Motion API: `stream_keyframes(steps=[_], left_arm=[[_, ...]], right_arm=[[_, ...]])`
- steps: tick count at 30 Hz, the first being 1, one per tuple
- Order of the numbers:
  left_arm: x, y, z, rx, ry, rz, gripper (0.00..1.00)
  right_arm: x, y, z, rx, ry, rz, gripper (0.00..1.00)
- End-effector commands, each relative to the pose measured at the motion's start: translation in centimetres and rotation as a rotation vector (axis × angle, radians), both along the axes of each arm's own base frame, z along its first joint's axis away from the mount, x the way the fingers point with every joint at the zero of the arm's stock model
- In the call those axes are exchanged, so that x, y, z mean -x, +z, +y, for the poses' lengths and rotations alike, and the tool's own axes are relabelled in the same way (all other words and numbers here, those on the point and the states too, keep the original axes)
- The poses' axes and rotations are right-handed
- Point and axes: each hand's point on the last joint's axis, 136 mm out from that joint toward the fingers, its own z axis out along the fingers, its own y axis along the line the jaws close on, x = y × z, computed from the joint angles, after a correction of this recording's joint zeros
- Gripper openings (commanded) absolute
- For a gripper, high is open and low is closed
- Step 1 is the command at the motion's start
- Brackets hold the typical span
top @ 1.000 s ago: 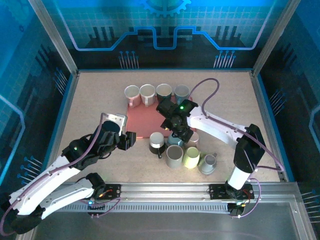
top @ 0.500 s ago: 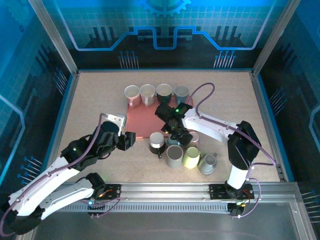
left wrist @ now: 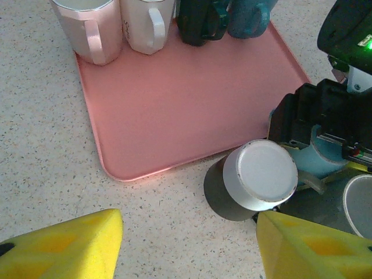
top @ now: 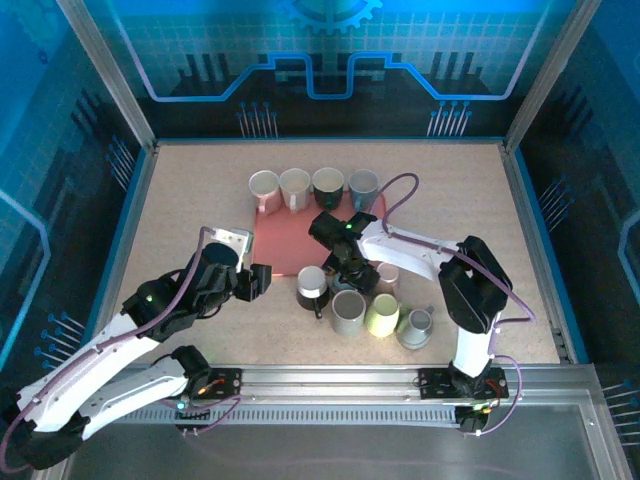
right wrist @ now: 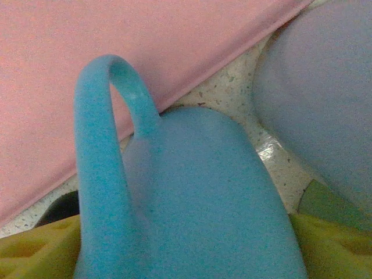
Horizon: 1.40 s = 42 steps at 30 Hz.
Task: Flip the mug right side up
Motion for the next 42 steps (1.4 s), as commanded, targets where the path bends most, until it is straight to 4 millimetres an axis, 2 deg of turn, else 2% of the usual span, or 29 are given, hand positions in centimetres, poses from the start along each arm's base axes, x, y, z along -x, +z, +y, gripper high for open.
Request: stream_keyframes(steps=[1, 5, 9, 14, 17, 19, 21, 23, 26, 29, 31, 36, 38, 41, 42], left_arm=[[-0.3, 0.1, 0.3, -0.020, 0.005, -0.026, 0.63], [-0.4, 0.1, 0.5, -0.026, 0.010, -0.032, 0.63], [-0.4, 0.5, 0.6, -0.019, 0.019, -0.033, 0.63], [0.4, 2.1, 0.6, 0.045, 0.025, -0.028, 0.63], [0.8, 3.6, 0.7, 0.080, 0.025, -0.036, 0.63], [1.1, 4.5, 0.8, 0.104, 0.021, -0.037, 0.63], [1.5, 5.1, 0.7, 0.131, 0.023, -0.026, 0.64], [1.8, 5.2, 0.9, 0.170, 0.055, -0.002, 0.72], [2.5, 5.2, -0.6, 0.271, 0.009, 0.039, 0.75], [3.4, 5.6, -2.6, 0.388, -0.055, 0.093, 0.81], [4.1, 6.4, -4.4, 0.479, -0.139, 0.129, 0.82], [4.5, 8.6, -6.8, 0.726, -0.235, 0.164, 0.83], [4.3, 8.9, -7.5, 0.811, -0.262, 0.186, 0.83], [4.0, 9.2, -8.3, 0.927, -0.300, 0.215, 0.83], [3.8, 9.2, -8.4, 0.952, -0.303, 0.224, 0.83]], right_arm=[[-1.0, 0.1, -0.4, 0.000, 0.006, -0.043, 0.72], [-1.8, 2.5, -0.2, -0.037, 0.047, -0.126, 0.60], [-2.4, 5.4, -0.3, -0.064, 0.090, -0.215, 0.56], [-3.2, 10.0, -0.7, -0.121, 0.180, -0.387, 0.44], [-3.9, 13.5, -0.5, -0.169, 0.260, -0.519, 0.42], [-4.1, 15.5, 0.0, -0.215, 0.327, -0.598, 0.41], [-4.2, 17.8, 1.7, -0.303, 0.445, -0.695, 0.43], [-3.9, 20.6, 2.9, -0.385, 0.536, -0.819, 0.43], [-3.6, 23.8, 3.8, -0.454, 0.619, -0.965, 0.40], [-3.0, 25.7, 4.3, -0.487, 0.699, -1.051, 0.37], [-2.6, 26.9, 4.7, -0.521, 0.736, -1.114, 0.34], [-2.2, 28.9, 5.2, -0.651, 0.776, -1.247, 0.33], [-2.0, 29.5, 5.1, -0.687, 0.782, -1.316, 0.33], [-1.6, 31.5, 4.6, -0.736, 0.795, -1.446, 0.34], [-1.2, 31.2, 4.5, -0.747, 0.809, -1.474, 0.33]])
